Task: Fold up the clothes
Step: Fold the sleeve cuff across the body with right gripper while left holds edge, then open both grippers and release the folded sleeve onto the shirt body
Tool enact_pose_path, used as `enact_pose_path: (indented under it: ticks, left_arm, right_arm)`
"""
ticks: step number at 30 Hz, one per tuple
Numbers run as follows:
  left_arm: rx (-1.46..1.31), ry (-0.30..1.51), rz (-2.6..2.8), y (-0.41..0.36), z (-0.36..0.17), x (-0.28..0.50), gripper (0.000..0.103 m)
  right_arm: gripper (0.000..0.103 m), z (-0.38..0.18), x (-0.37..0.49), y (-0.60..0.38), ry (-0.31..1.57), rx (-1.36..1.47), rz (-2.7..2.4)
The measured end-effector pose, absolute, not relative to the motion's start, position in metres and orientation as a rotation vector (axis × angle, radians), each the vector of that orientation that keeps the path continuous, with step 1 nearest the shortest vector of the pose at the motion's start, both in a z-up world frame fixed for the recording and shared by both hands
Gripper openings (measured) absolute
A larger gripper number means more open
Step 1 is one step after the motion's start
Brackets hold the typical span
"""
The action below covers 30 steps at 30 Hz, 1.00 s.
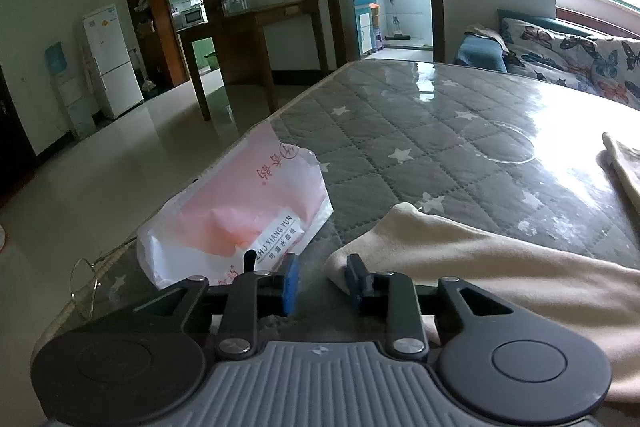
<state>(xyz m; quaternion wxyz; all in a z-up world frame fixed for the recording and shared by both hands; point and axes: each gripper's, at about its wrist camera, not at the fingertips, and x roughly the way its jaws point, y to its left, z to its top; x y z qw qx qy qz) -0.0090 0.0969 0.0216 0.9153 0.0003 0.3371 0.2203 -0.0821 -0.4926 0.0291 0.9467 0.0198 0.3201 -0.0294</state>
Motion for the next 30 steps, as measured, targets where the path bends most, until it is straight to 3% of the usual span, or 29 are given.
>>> enact_pose_path:
  ticks: [2,13,21,30]
  left_arm:
    - [0.005,0.692,0.448,0.095,0.024,-0.012,0.030]
    - [0.006,0.632,0.376,0.080,0.051,-0.027,0.030]
    - [0.021,0.606,0.132,0.030,0.066,-0.027,0.030]
    - [0.122,0.673,-0.129,-0.036,0.040,-0.022,0.030]
  right_arm:
    - [0.043,0.032,-0.085,-0.476,0.644,0.036,0.012]
    - [0.043,0.010,-0.105,-0.438,0.734,-0.028,0.131]
    - [0.043,0.030,-0.110,-0.430,0.668,-0.044,0.139]
    - [0.044,0.016,-0.087,-0.405,0.684,-0.020,0.207]
